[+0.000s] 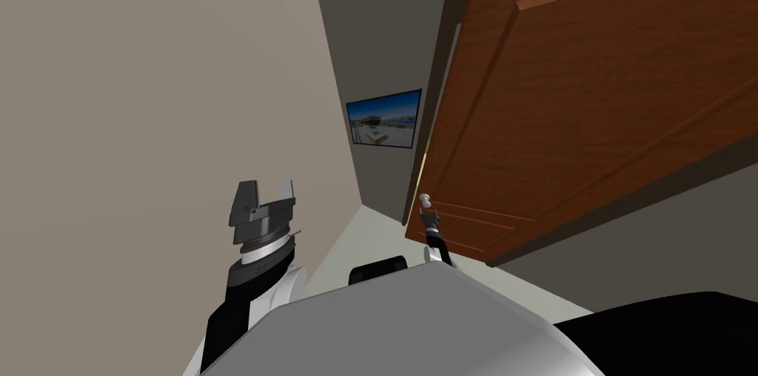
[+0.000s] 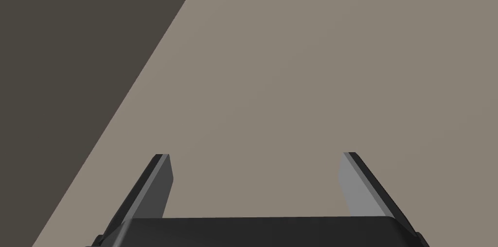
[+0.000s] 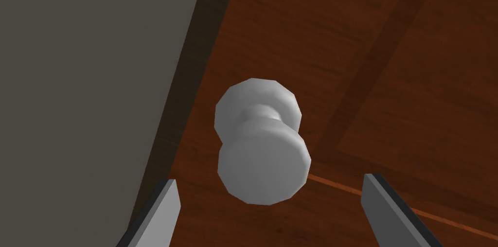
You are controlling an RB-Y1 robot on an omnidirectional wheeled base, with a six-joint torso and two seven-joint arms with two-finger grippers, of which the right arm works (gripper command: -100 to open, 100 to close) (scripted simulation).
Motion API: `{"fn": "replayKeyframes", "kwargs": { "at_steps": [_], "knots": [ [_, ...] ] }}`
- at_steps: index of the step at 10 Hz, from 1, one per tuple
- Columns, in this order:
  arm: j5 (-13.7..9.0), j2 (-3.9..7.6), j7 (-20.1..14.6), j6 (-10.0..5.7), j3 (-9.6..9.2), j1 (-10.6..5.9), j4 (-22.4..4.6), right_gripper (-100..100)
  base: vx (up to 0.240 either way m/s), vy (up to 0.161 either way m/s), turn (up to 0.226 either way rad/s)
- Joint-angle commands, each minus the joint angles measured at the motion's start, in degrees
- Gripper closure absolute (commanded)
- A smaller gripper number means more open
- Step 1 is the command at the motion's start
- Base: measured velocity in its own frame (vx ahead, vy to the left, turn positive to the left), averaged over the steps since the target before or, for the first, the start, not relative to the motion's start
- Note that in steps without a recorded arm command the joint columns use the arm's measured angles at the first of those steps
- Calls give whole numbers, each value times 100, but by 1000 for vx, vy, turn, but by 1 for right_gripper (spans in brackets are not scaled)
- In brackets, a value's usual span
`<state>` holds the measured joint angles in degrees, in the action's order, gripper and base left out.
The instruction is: Pull the door open
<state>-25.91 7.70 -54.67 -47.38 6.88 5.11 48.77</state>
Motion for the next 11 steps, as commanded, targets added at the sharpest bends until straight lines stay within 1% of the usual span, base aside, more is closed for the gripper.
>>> {"fn": "replayKeyframes", "kwargs": {
  "at_steps": [1, 2, 7, 11],
  "knots": [
    [-105, -66, -286, 40, 9, -16, 40, -100, -83, -13, 105],
    [-105, -66, -324, 40, 9, -16, 40, -100, -61, -15, 37],
    [-402, -259, -1179, 144, 33, -65, 146, -100, -91, -10, 77],
    [-560, -364, -1635, 199, 46, -90, 203, -100, -87, -2, 51]
  ]
}}
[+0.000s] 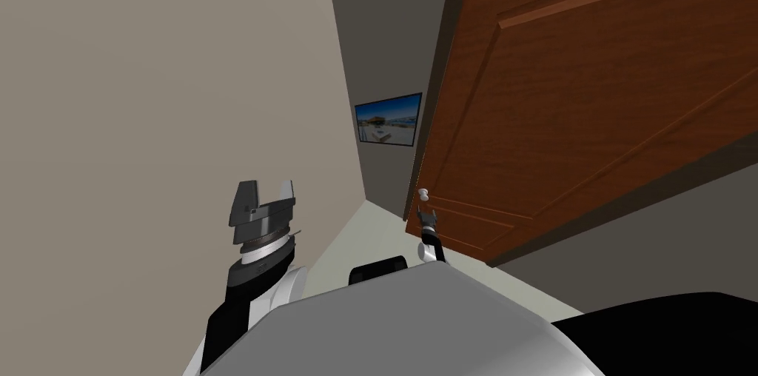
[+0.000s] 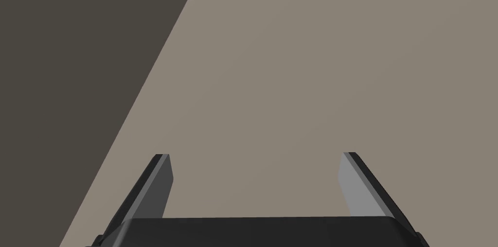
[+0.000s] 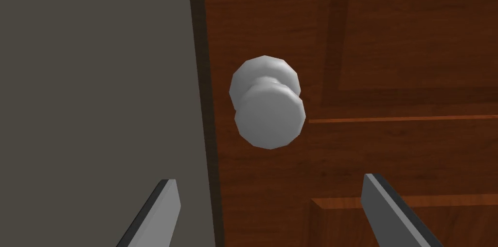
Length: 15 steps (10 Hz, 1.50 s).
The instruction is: Pull the door open
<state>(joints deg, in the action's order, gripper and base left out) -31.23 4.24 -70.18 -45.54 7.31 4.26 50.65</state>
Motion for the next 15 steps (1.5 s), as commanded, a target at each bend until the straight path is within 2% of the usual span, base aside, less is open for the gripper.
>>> {"fn": "replayKeyframes", "kwargs": {
  "at_steps": [1, 2, 3, 5, 6, 9, 10, 11, 15],
  "knots": [
    [0, 0, 0, 0, 0, 0, 0, -100, -38, 0, 8],
    [-33, 196, -241, -30, 13, 67, -75, -100, 86, 15, 78],
    [-42, 255, -305, -39, 17, 86, -97, -100, 157, 8, 60],
    [-81, 517, -591, -82, 35, 175, -199, -100, 223, -28, 54],
    [-90, 584, -664, -93, 40, 198, -225, -100, 175, -11, 47],
    [-141, 927, -1039, -149, 63, 314, -357, -100, 154, -5, 60],
    [-120, 861, -984, -205, 43, 291, -393, -100, 63, -3, 9],
    [-120, 861, -984, -205, 43, 291, -393, 100, -10, -4, -27],
    [-120, 861, -984, -205, 43, 291, -393, 100, -14, -1, 6]
  ]
}}
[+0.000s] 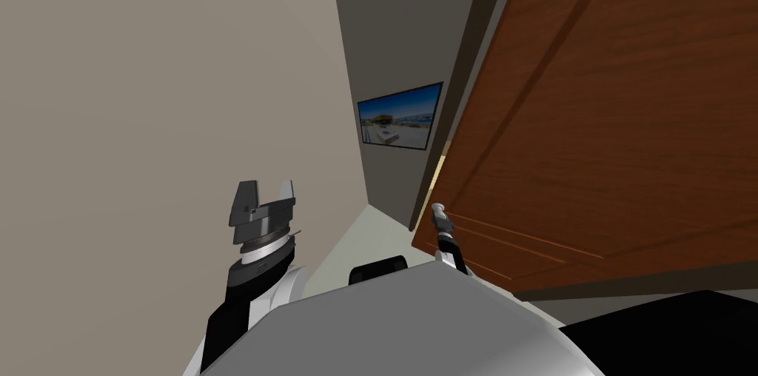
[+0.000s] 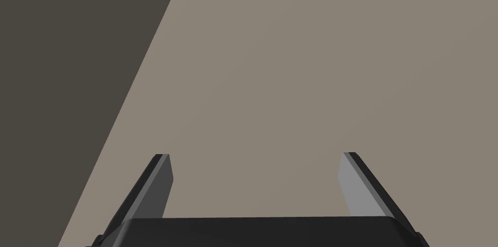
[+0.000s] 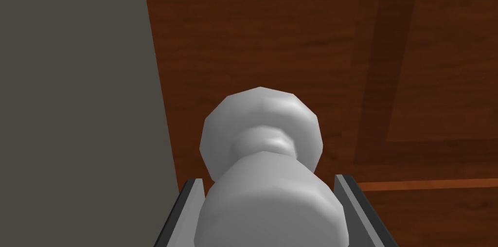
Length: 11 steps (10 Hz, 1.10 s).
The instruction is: Pull the door open
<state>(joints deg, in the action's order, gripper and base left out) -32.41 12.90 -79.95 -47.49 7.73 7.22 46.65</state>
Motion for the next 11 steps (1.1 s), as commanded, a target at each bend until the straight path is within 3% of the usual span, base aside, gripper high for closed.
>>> {"fn": "replayKeyframes", "kwargs": {
  "at_steps": [1, 9, 11],
  "knots": [
    [-2, -5, -6, -10, 0, -5, 7, 100, 0, 0, 0],
    [328, 331, -665, 51, -686, 211, 277, 100, -242, -6, 100],
    [340, 331, -666, 80, -714, 218, 294, 100, -194, 12, 58]
  ]
}}
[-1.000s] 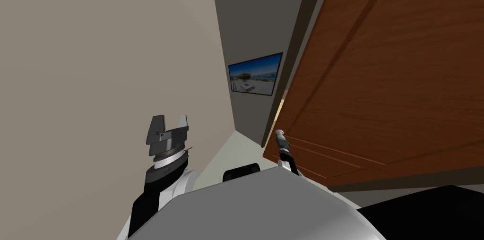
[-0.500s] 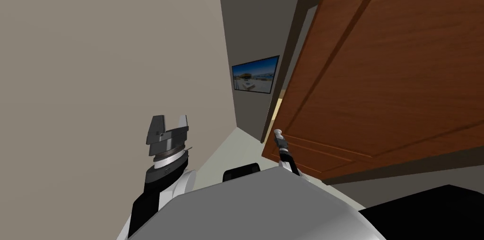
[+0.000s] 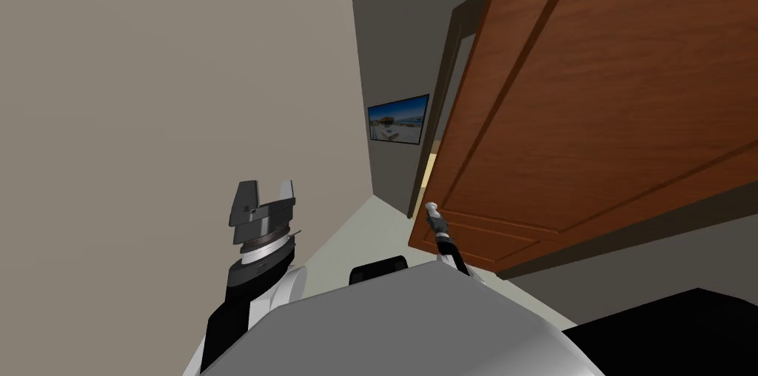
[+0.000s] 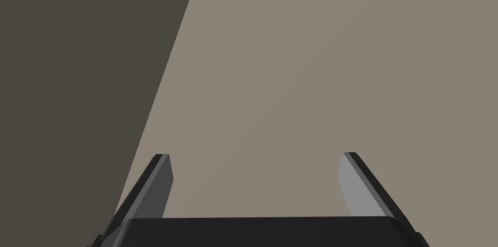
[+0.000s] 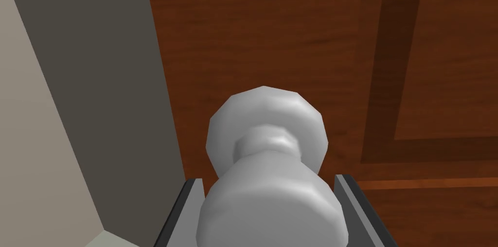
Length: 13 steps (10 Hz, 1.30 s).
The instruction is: Pull the door open
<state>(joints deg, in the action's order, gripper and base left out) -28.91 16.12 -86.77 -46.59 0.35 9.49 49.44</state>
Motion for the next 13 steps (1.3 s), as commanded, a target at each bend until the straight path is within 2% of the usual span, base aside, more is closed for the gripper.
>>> {"fn": "replayKeyframes", "kwargs": {
  "at_steps": [1, 3, 6, 8, 9, 10, 13],
  "knots": [
    [64, 63, -96, -42, -109, 55, 45, 100, -134, -31, 84],
    [119, 117, -178, -79, -203, 103, 83, 100, -207, -16, 79],
    [281, 277, -423, -187, -482, 244, 197, 100, -265, -11, 94],
    [353, 348, -530, -234, -604, 306, 247, 100, -237, -9, 62],
    [330, 318, -469, -174, -566, 323, 274, 100, -94, -2, 13],
    [388, 390, -589, -263, -670, 400, 261, 100, -168, -1, 93],
    [478, 541, -786, -441, -819, 509, 261, 100, -222, -33, 127]
  ]
}}
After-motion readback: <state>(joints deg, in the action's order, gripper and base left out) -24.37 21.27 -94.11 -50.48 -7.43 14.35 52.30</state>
